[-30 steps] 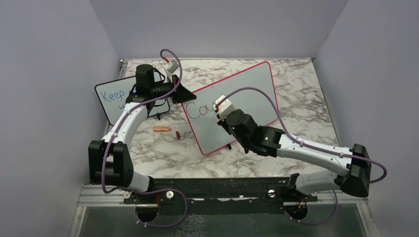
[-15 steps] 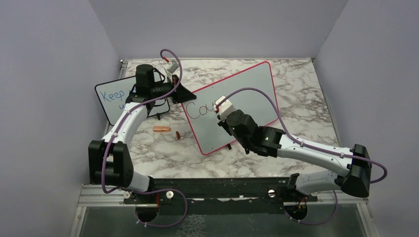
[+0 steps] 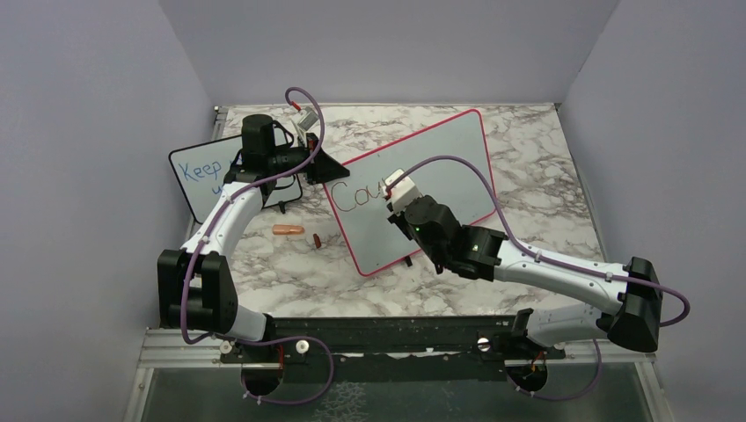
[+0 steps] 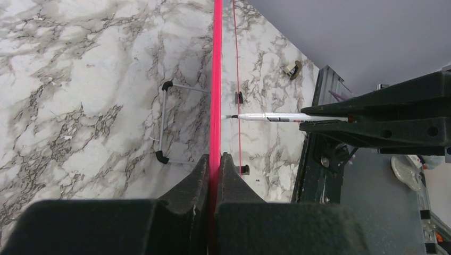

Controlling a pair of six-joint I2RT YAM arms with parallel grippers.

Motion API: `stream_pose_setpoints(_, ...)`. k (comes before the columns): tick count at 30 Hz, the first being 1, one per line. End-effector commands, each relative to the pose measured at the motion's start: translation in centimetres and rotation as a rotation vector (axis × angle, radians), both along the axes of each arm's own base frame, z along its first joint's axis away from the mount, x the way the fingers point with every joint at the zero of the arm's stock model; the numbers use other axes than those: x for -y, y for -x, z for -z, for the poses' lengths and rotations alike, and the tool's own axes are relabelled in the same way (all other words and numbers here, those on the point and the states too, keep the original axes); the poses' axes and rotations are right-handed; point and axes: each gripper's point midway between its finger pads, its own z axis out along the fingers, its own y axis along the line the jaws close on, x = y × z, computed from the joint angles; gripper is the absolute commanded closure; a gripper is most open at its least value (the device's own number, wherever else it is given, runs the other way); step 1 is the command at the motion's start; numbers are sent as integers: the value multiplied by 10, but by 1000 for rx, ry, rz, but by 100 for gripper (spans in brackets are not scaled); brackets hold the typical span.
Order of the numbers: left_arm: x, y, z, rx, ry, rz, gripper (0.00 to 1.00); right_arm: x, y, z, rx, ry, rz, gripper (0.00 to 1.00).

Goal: Write a sentence on the whiteboard

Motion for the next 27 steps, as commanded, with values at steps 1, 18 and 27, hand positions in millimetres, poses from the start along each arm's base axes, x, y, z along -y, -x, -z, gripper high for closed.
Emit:
stream_pose_setpoints(1, 1, 3, 35, -61, -57, 10, 100, 3, -8, -13, 48, -40, 35, 99)
stream_pose_setpoints(18, 2, 4, 34, -59, -55, 14, 100, -4, -16, -18, 72, -52, 30, 99)
stream_pose_setpoints(27, 2, 4, 35, -61, -56, 13, 100, 1, -23, -22, 84, -59, 60, 99)
